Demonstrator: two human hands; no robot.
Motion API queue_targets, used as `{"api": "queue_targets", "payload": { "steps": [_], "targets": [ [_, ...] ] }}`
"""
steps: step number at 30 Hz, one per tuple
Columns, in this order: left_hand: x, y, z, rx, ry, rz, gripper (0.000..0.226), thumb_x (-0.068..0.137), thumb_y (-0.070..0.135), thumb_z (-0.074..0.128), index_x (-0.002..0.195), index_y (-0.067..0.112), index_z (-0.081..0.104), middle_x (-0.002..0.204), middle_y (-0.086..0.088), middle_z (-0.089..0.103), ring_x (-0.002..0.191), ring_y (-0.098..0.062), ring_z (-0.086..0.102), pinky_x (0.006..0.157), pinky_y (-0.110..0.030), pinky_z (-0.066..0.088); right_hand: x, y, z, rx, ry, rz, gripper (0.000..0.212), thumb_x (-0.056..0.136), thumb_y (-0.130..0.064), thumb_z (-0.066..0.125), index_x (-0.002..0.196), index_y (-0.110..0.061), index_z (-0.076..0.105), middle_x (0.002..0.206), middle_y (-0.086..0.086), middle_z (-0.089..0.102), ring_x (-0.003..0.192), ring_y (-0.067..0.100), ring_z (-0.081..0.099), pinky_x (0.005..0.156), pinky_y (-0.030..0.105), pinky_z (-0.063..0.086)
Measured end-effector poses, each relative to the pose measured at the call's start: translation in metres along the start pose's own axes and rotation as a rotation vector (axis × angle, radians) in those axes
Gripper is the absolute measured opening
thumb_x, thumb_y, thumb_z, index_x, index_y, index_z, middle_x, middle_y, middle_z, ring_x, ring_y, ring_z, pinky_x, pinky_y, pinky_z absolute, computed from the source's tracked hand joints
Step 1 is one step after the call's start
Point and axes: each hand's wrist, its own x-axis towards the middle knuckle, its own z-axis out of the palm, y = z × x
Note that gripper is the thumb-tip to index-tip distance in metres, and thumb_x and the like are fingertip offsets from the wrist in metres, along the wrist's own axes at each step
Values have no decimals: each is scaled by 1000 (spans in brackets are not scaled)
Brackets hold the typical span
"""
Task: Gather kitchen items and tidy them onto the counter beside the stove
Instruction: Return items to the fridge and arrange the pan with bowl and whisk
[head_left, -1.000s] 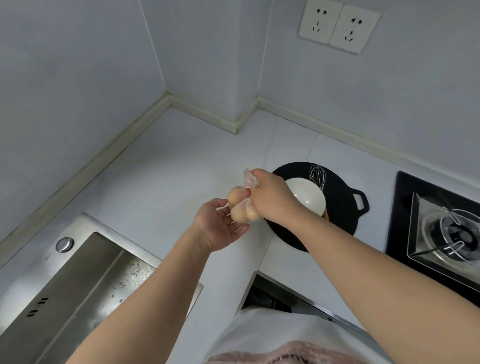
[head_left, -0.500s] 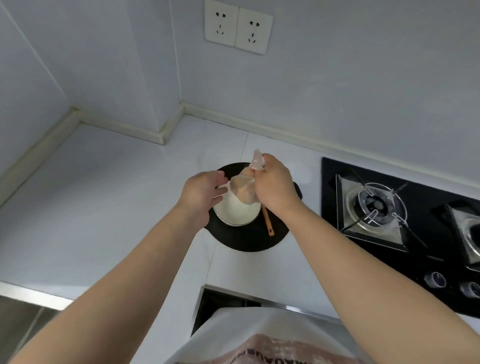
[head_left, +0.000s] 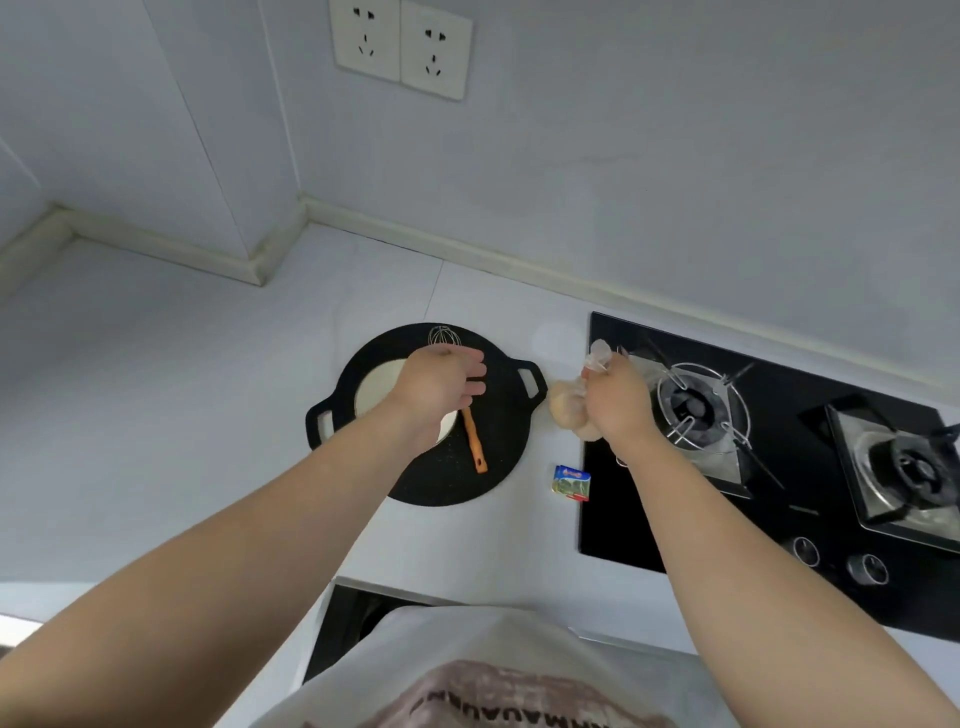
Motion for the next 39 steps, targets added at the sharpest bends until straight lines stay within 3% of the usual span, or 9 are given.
{"api": "queue_targets", "payload": {
  "steps": [6, 13, 15, 19, 22, 27, 30, 35, 39],
  "targets": [
    [7, -26, 25, 182, -13, 34, 23, 100, 9, 48, 118, 7, 63, 121, -13, 67, 106, -26, 67, 93, -33, 54, 6, 23, 5, -86, -90, 34, 19, 98, -7, 42, 109, -6, 57, 99, 9, 55, 92, 24, 52, 78, 28, 36],
    [8, -44, 39, 237, -4, 6, 30, 100, 7, 48, 127, 4, 61, 118, -11, 67, 98, -22, 67, 75, -20, 53, 8, 35, 12, -206, -181, -7, 25, 101, -16, 45, 115, 2, 56, 108, 20, 64, 101, 34, 60, 76, 29, 37],
    [7, -45, 39, 226, -1, -12, 32, 100, 4, 47, 130, 1, 58, 116, -12, 66, 90, -19, 66, 67, -16, 53, 7, 35, 12, -236, -201, -31, 24, 100, -14, 45, 113, 2, 57, 104, 17, 63, 98, 33, 61, 77, 31, 40],
    [7, -47, 40, 223, -3, -42, 31, 101, 1, 45, 130, -1, 56, 117, -14, 64, 103, -24, 65, 61, -15, 50, 10, 38, 13, -293, -224, -81, 18, 96, -11, 50, 108, -1, 58, 91, 8, 57, 85, 26, 57, 74, 29, 39],
    [8, -49, 41, 220, -22, -51, 23, 100, -2, 42, 114, 3, 59, 98, -10, 55, 85, -19, 56, 57, -14, 44, 13, 43, 15, -334, -252, -70, 18, 97, -11, 51, 110, -3, 58, 100, 13, 63, 81, 21, 53, 72, 28, 39],
    [13, -53, 43, 226, -15, -46, 26, 101, -1, 43, 120, -2, 60, 99, -11, 57, 93, -22, 56, 62, -15, 49, 10, 48, 17, -450, -350, -63, 23, 91, -8, 54, 112, -3, 58, 100, 12, 61, 88, 25, 58, 72, 28, 40],
    [14, -54, 45, 194, -1, -33, 32, 101, 0, 44, 131, -3, 55, 99, -10, 60, 80, -18, 61, 66, -16, 49, 7, 51, 17, -467, -381, -65, 28, 87, -6, 59, 115, -3, 58, 104, 12, 63, 100, 29, 63, 75, 29, 45],
    [15, -50, 47, 214, -5, -16, 27, 102, 1, 44, 124, -1, 57, 109, -12, 63, 96, -22, 64, 68, -16, 51, 9, 52, 10, -527, -481, -116, 34, 77, -3, 73, 110, 0, 65, 105, 15, 68, 100, 29, 65, 89, 36, 54],
    [19, -37, 42, 159, -22, 45, 26, 102, -5, 37, 119, -3, 56, 104, -14, 58, 89, -23, 59, 77, -22, 50, 15, 40, 6, -698, -587, -170, 33, 74, -4, 74, 106, -1, 68, 105, 14, 69, 99, 27, 66, 89, 37, 55]
  ]
}}
